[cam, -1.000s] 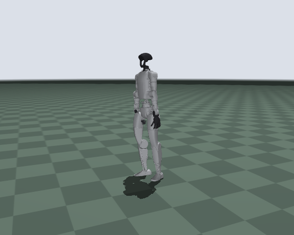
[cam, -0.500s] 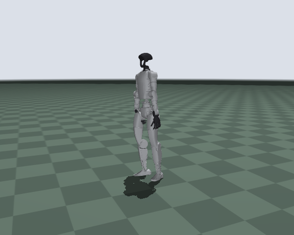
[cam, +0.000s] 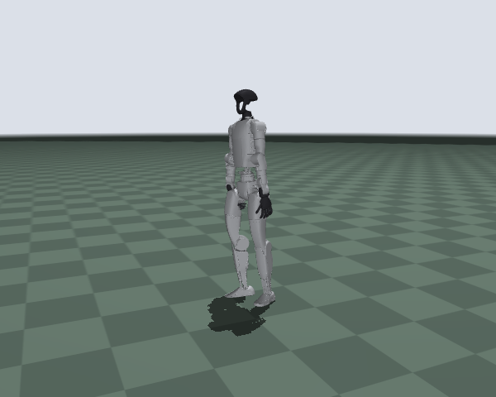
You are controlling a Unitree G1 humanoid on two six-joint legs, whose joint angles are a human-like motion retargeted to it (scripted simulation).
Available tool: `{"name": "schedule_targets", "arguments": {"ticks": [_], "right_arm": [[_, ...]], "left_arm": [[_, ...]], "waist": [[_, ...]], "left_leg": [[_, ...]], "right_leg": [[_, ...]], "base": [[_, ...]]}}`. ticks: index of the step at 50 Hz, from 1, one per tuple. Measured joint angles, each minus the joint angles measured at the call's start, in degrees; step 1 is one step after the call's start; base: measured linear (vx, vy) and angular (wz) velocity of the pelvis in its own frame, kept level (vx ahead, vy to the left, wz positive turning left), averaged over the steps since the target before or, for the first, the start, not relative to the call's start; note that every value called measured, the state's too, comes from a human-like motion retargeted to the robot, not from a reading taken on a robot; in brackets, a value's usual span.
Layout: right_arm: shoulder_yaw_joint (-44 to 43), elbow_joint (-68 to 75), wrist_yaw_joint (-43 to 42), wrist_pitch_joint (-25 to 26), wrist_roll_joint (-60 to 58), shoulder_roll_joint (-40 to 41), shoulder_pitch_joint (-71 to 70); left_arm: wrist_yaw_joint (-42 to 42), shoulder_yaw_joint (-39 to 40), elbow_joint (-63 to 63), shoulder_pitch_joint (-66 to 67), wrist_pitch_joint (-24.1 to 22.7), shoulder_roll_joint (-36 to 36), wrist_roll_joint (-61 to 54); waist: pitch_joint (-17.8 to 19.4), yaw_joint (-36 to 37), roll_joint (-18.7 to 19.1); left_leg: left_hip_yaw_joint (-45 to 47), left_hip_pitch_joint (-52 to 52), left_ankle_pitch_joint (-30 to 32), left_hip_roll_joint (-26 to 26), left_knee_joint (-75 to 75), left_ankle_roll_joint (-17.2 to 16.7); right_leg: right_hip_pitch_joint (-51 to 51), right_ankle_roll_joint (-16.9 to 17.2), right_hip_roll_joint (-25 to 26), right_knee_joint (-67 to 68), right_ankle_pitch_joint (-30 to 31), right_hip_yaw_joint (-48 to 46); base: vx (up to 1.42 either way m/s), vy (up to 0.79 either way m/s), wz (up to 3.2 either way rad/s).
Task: In place motions
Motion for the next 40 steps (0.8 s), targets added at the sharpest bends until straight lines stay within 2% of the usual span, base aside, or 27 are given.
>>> {"name": "schedule_targets", "arguments": {"ticks": [12, 24, 35, 38, 40], "right_arm": [[-0.7, 0.9, -0.6, 0.3, 0.3, -0.2, 1.2], [-1.4, -0.3, -0.9, -0.1, -0.4, -1.0, 2.2], [-1.5, -8.9, 1.8, -2.7, 0.5, -1.1, 0.3], [0.3, -11.4, 2.1, -3.5, 1.2, -1.0, -0.3], [2.1, -11.9, 1.4, -4.1, 1.2, -0.9, -0.7]], "left_arm": [[-0.6, 1.1, -2.3, -0.4, -0.3, -0.3, -0.9], [-0.3, 0.7, -1.8, -1.1, -0.2, 2.0, -1.0], [0.2, 2.2, -0.2, -0.7, 0.3, 3.7, -1.1], [-0.3, 3.7, -0.8, -0.5, 0.2, 3.5, -1.2], [-0.6, 5.0, -1.4, 0.0, 0.1, 3.4, -1.2]], "waist": [[0.5, 0.6, -0.1], [1.4, 4.2, -2.2], [2.6, 4.4, -1.6], [2.8, 4.2, -0.5], [2.7, 4.3, 0.0]], "left_leg": [[-2.6, -1.4, 1.0, -0.6, 0.6, 0.3], [-6.0, -3.3, 2.3, -2.7, 1.4, 1.5], [-3.7, -3.6, 1.8, -2.1, 0.3, 2.1], [-1.4, -3.9, 1.2, -0.5, -0.4, 1.4], [1.0, -4.0, 1.0, 0.5, -0.7, 1.1]], "right_leg": [[1.4, 0.5, -0.7, -0.4, -0.7, -2.9], [2.9, 1.4, -2.9, 0.0, -1.6, -7.8], [-1.2, 1.9, -2.6, 1.2, 1.2, -3.8], [-4.7, 2.7, -1.8, 4.6, 0.0, -0.5], [-6.2, 3.4, -2.2, 6.9, -1.5, -1.5]], "base": [[0.00, 0.04, 0.18], [-0.02, 0.10, 0.38], [-0.04, 0.09, -0.36], [-0.10, 0.04, -1.06], [-0.07, 0.02, -1.26]]}}
